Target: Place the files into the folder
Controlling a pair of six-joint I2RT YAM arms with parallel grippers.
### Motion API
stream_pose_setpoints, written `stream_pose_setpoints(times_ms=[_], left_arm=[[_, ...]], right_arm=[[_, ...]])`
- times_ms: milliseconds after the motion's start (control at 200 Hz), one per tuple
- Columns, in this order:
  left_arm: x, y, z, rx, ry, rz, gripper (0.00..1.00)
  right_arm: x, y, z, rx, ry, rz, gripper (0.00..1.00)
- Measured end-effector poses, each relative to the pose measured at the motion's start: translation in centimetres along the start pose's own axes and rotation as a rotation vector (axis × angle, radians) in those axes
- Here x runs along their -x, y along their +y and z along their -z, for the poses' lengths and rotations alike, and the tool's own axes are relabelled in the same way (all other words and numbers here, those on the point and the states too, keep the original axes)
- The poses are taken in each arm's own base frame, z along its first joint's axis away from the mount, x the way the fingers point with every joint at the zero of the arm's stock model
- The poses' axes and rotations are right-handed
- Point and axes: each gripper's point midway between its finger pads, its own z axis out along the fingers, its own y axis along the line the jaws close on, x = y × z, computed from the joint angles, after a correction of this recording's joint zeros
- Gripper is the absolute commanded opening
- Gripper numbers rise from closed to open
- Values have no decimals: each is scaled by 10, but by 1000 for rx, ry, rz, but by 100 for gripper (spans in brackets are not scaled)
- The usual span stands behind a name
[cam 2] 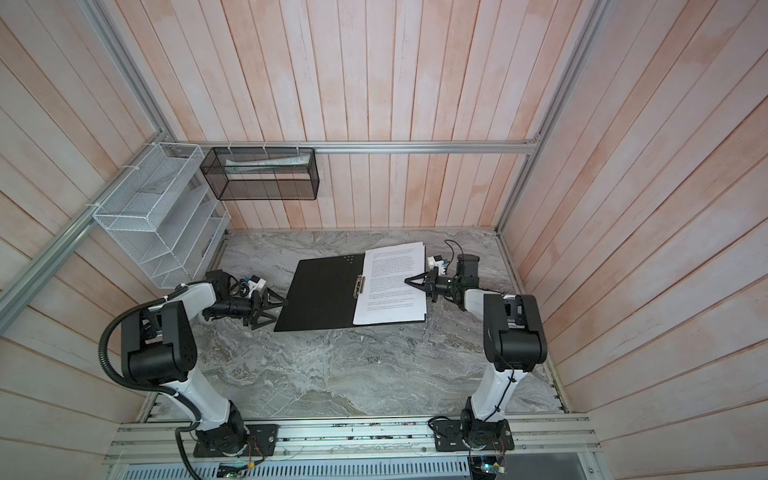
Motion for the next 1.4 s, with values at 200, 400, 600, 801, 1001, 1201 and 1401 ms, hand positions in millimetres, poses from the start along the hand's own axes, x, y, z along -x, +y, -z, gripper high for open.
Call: stream_pose_setpoints(times_ms=[200, 400, 600, 801, 1001, 1201, 1401], left_arm=[[4, -3, 2, -24, -16, -8, 99], [2, -13, -1, -124, -1, -3, 99], [2, -15, -3, -190, 6, -13, 100], [6, -17, 4, -173, -25, -67, 100], [6, -27, 9, -209, -36, -113, 100], [4, -46, 15, -318, -44, -140, 100], [14, -49, 17, -356, -50, -155, 100]], right_arm=[[3, 59, 8, 50, -9, 116, 1], [-1, 86, 14, 77, -11, 134, 1], [-2, 109, 17, 97, -7, 135, 1], [0, 144, 23, 94, -11, 207, 1], [-5, 149, 26, 85, -8, 228, 1], [-5, 144, 27, 79, -8, 203, 1], [-6, 146, 30, 83, -13, 206, 1]])
